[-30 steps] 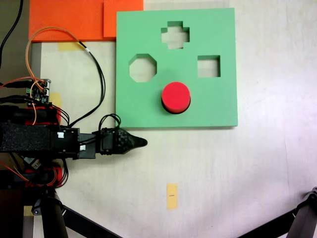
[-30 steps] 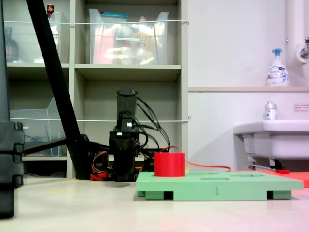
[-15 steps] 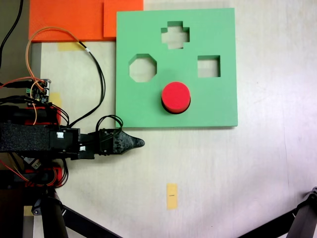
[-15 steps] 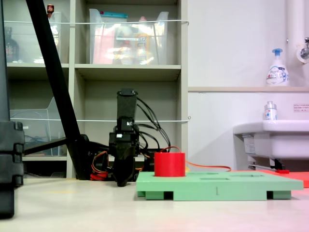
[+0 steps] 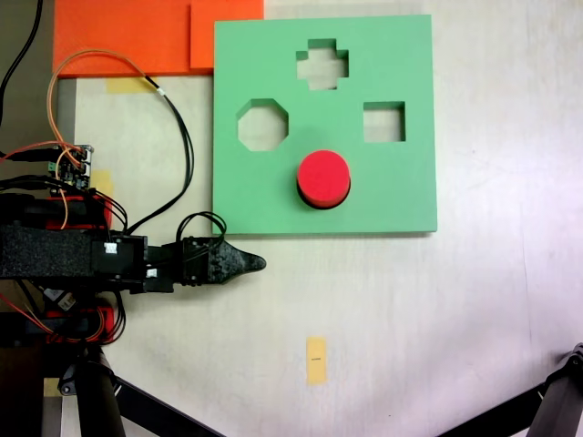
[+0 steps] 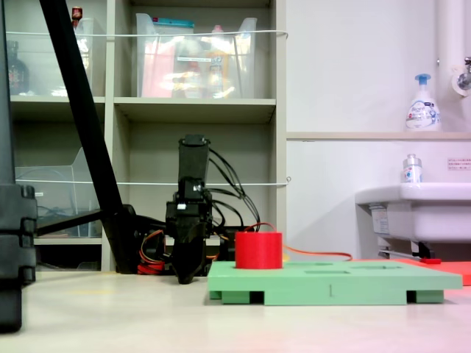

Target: Put the cylinder block into the corresponding hole

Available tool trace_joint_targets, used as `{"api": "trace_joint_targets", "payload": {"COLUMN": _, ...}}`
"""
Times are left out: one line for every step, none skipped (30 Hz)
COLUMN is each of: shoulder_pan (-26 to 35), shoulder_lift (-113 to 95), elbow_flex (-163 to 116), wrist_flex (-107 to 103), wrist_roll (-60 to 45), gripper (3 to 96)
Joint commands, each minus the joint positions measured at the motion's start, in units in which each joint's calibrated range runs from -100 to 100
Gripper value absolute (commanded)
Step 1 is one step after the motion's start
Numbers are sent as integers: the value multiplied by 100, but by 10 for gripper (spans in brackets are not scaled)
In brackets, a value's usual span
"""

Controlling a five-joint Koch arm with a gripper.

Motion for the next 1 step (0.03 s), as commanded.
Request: {"api": "trace_joint_targets", "payload": {"shoulder_pan": -5, "shoulder_lift": -55, "elbow_flex": -108, "wrist_flex": -530, "wrist_roll": 0, "gripper": 501}}
